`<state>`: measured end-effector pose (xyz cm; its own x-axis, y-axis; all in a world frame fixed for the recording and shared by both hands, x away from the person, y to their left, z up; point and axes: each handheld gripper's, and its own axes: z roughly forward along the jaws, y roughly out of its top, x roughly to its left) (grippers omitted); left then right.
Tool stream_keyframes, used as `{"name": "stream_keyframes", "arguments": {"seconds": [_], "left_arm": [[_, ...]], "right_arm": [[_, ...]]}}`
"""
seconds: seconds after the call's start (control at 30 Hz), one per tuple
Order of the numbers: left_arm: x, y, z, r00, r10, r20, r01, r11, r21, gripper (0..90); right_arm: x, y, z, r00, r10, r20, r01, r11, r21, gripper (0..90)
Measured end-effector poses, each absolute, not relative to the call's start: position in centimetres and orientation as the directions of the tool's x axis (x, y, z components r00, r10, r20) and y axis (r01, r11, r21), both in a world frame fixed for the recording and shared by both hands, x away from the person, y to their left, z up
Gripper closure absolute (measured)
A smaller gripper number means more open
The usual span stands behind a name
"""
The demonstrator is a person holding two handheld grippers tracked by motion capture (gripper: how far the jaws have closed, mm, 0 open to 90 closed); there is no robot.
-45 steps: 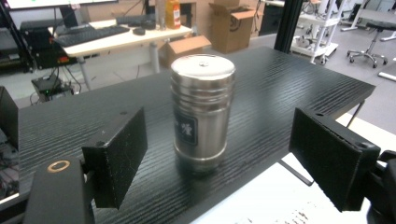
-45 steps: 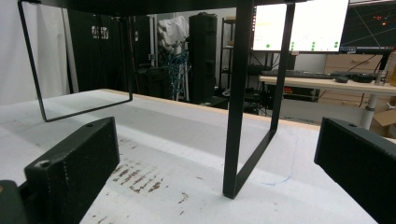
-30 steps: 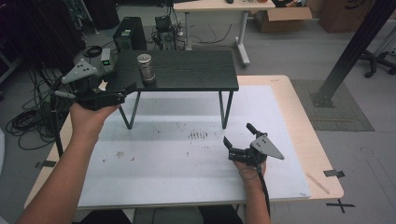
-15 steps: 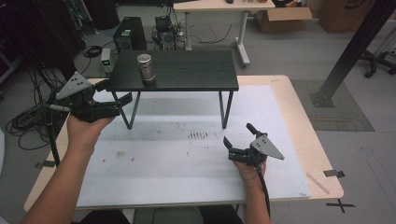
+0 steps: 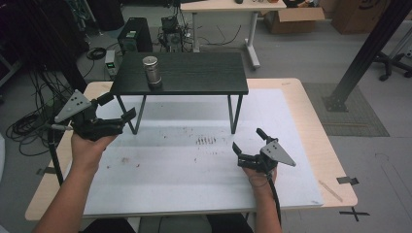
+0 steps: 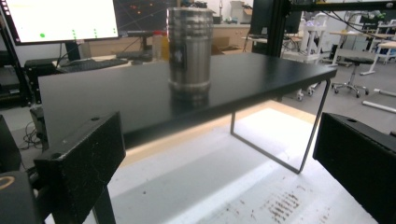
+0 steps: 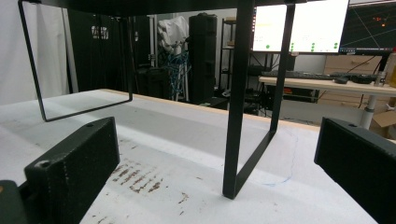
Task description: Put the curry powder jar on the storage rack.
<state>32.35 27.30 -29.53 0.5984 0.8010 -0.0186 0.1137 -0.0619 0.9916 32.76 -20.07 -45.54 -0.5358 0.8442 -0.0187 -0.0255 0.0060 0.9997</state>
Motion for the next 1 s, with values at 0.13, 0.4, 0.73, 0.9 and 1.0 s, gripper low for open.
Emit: {"name": "stream_keyframes", "arguments": {"seconds": [0.13, 0.4, 0.73, 0.9, 1.0], "left_arm": [[31.9, 27.5, -30.6, 0.597, 0.802, -0.008, 0.11, -0.071, 0.991, 1.3], [31.5, 28.2, -33.4, 0.592, 0.804, -0.055, 0.136, -0.032, 0.99, 0.2], [31.7, 28.7, -37.1, 0.552, 0.832, -0.059, 0.175, -0.046, 0.983, 0.2], [31.7, 29.0, -38.5, 0.544, 0.837, -0.056, 0.179, -0.051, 0.982, 0.2], [31.7, 29.0, -39.3, 0.542, 0.838, -0.066, 0.192, -0.046, 0.98, 0.2]], "right_arm": [[32.8, -20.1, -45.5, -0.536, 0.844, -0.018, -0.025, 0.005, 1.0, 0.0], [32.7, -20.1, -45.5, -0.536, 0.844, -0.018, -0.025, 0.005, 1.0, 0.0], [32.8, -20.1, -45.5, -0.536, 0.844, -0.017, -0.024, 0.005, 1.0, 0.0], [32.8, -20.1, -45.5, -0.536, 0.844, -0.018, -0.024, 0.006, 1.0, 0.0], [32.8, -20.0, -45.5, -0.536, 0.844, -0.017, -0.023, 0.006, 1.0, 0.0]]}}
